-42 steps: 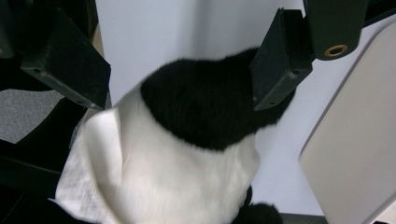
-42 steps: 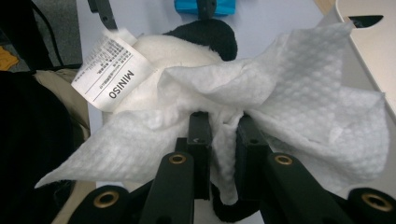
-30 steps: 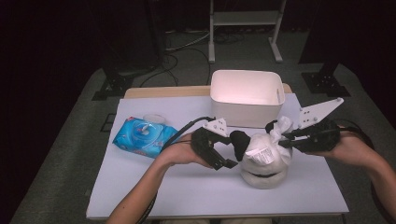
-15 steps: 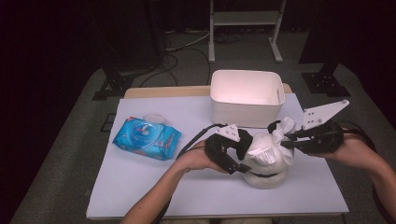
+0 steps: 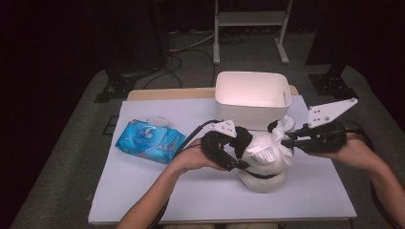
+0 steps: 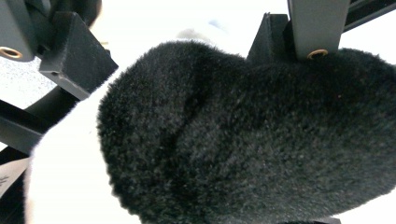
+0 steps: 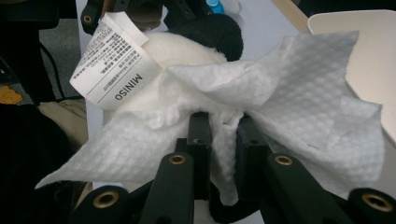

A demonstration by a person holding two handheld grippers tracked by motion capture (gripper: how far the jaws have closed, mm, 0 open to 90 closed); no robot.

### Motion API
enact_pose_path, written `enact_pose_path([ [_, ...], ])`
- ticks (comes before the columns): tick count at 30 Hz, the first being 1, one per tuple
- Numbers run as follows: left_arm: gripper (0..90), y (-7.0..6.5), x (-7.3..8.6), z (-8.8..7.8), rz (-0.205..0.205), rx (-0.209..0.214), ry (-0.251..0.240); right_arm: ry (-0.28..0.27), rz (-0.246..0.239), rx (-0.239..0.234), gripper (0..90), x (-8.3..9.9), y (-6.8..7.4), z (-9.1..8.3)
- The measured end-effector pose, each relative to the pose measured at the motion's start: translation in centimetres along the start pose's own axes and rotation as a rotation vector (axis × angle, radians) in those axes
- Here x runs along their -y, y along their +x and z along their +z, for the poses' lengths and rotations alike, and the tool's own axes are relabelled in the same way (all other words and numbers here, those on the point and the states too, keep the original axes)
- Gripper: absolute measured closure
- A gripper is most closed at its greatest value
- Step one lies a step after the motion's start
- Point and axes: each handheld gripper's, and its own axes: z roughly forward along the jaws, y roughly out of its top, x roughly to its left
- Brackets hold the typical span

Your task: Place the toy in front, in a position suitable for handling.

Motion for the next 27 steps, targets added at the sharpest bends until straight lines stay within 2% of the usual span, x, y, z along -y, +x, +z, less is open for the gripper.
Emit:
enact_pose_path([
  [2,27.0,-0.1,-0.1,-0.7,0.014,-0.018,0.009,0.021,-0.009,0.0,78.2,-0.1,0.0,0.6],
  [5,27.0,-0.1,0.1,-1.7,0.016,-0.031,0.016,-0.013,0.009,-0.033,78.2,-0.2,-0.1,1.2],
  [8,27.0,-0.1,0.3,-2.7,0.017,-0.045,0.024,-0.025,0.002,-0.05,78.2,-0.6,-0.1,1.9],
  [17,27.0,-0.2,0.9,-5.2,0.04,-0.066,0.054,-0.026,-0.024,-0.099,78.1,-2.1,0.5,3.7],
  [19,26.8,-0.3,1.3,-5.2,0.036,-0.066,0.055,-0.012,-0.034,-0.103,78.1,-2.3,0.7,4.1],
  [22,23.4,-0.1,2.2,-4.9,0.011,-0.062,0.022,0.011,-0.032,-0.1,77.9,-2.2,0.9,4.6],
  [24,19.4,0.0,2.7,-4.6,-0.008,-0.049,-0.001,0.016,-0.028,-0.102,77.9,-2.0,0.9,4.6],
  [27,16.6,-0.1,3.0,-4.2,-0.014,-0.023,-0.006,0.024,-0.029,-0.101,77.8,-1.7,1.0,4.5],
])
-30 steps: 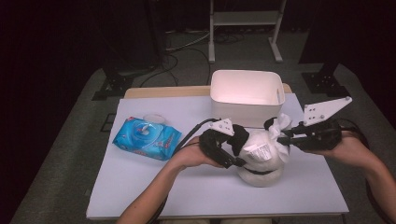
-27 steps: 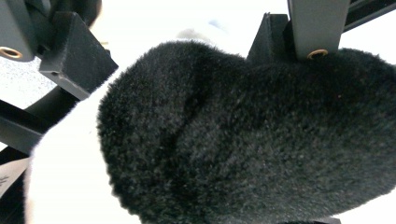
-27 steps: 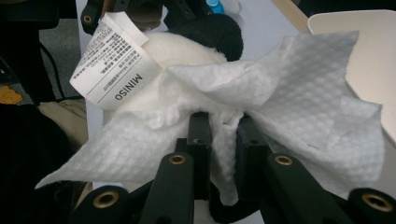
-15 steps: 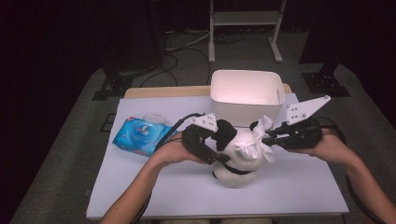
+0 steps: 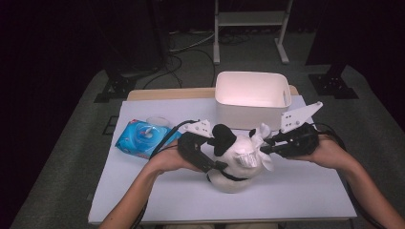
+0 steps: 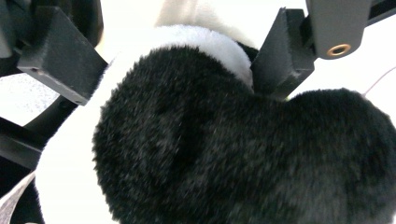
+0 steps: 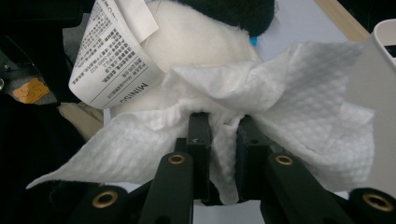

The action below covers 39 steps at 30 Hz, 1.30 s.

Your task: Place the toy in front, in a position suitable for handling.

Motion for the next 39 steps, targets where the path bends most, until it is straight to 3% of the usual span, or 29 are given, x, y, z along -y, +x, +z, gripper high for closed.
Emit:
enact_pose_path([
  [1,14.2,-0.1,0.1,0.3,0.001,0.016,0.013,-0.003,-0.002,0.0,77.7,0.1,0.0,0.0],
  [2,11.2,-0.2,0.1,0.6,0.018,0.004,0.018,-0.006,0.0,0.0,77.7,0.2,0.1,0.0],
  [8,9.4,-0.1,-0.2,1.6,0.031,-0.016,-0.011,-0.025,0.012,0.0,77.8,0.6,0.1,0.1],
  [11,19.7,-0.2,-0.6,1.5,0.036,-0.016,-0.007,-0.023,0.012,-0.001,77.8,0.8,0.3,0.1],
  [15,27.7,-0.5,-1.3,1.3,0.056,-0.013,0.039,-0.024,-0.002,0.004,77.8,0.8,0.6,-0.3],
  [20,29.3,-1.2,-1.2,1.4,0.084,-0.014,0.042,-0.025,-0.032,0.013,77.8,1.2,0.7,-0.9],
  [27,29.7,-1.5,-1.2,1.6,0.122,-0.003,0.041,-0.006,-0.003,0.076,77.6,1.6,-0.4,-1.8],
  [32,29.7,-1.3,-1.1,1.5,0.113,0.0,0.032,0.007,0.008,0.099,77.6,1.6,-1.2,-1.9],
  [37,29.6,-1.2,-1.2,1.6,0.111,-0.004,0.029,0.016,0.008,0.085,77.6,1.3,-1.0,-1.9],
  [39,29.5,-1.1,-1.4,1.7,0.106,-0.005,0.032,0.011,-0.007,0.052,77.6,0.9,-0.6,-1.8],
])
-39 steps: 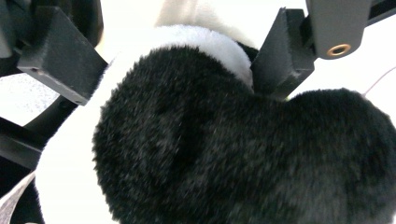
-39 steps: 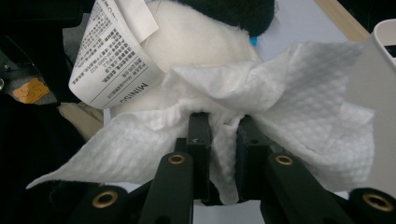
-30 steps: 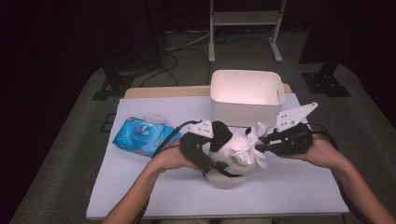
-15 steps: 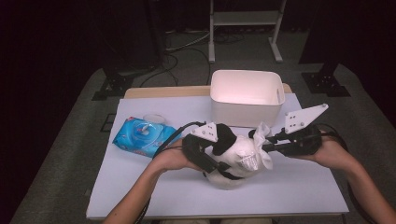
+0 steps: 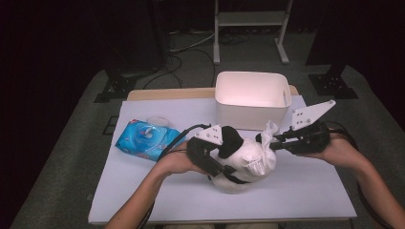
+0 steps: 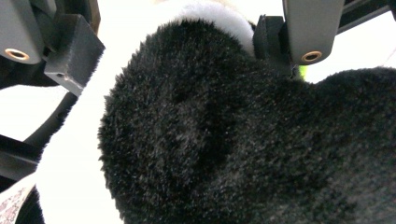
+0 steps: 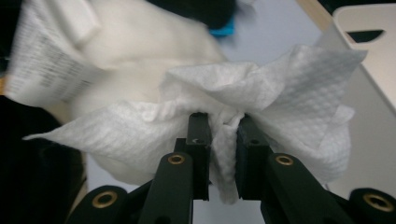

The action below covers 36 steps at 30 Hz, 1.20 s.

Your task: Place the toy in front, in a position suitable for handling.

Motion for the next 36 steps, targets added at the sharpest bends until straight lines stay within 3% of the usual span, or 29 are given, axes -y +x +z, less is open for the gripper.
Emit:
enact_pose_path([
  [4,29.4,-0.1,-0.5,0.3,0.019,0.005,0.016,-0.002,-0.044,-0.012,77.6,-1.3,0.9,0.4],
  [7,29.4,-0.1,-0.6,0.6,0.021,0.005,0.016,-0.039,-0.057,-0.035,77.6,-2.1,1.3,0.3],
  [11,29.4,-0.1,-0.6,0.6,0.019,0.005,0.016,-0.039,-0.067,-0.044,77.7,-2.3,1.5,0.3],
  [17,29.4,0.1,-0.4,0.4,0.013,0.007,0.012,-0.005,-0.026,-0.033,77.5,-0.4,1.3,-0.1],
  [23,29.3,0.1,-0.4,0.6,0.008,0.007,0.005,-0.028,0.035,-0.036,77.5,2.0,0.9,-0.3],
  [26,29.3,0.1,-0.6,0.7,0.013,0.01,0.012,-0.032,0.039,-0.034,77.4,2.3,0.9,-0.4],
  [31,29.3,-0.1,-0.9,1.0,0.017,0.011,0.016,-0.027,0.013,-0.031,77.3,1.2,1.0,-0.8],
  [36,29.2,-0.2,-1.5,1.3,0.033,0.011,0.038,-0.022,-0.04,-0.038,77.3,-1.2,1.5,-0.6],
])
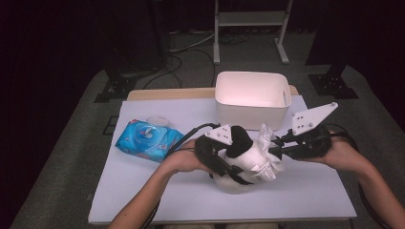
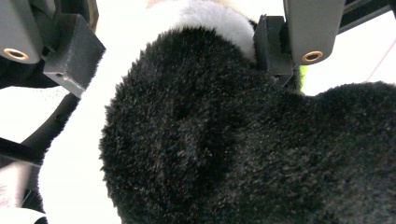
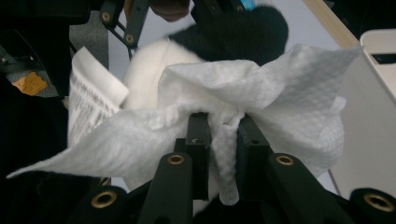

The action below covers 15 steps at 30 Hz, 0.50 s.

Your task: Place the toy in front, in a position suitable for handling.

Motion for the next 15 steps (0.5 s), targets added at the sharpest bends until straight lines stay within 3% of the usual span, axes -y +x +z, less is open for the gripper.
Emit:
enact_pose_path([
  [6,29.3,0.0,-0.1,-0.3,-0.006,-0.01,-0.001,-0.004,-0.027,-0.006,77.3,-1.3,0.2,0.2],
  [15,29.6,0.2,0.0,-1.1,-0.016,-0.021,-0.001,0.005,0.01,0.006,77.3,0.5,0.0,0.0],
])
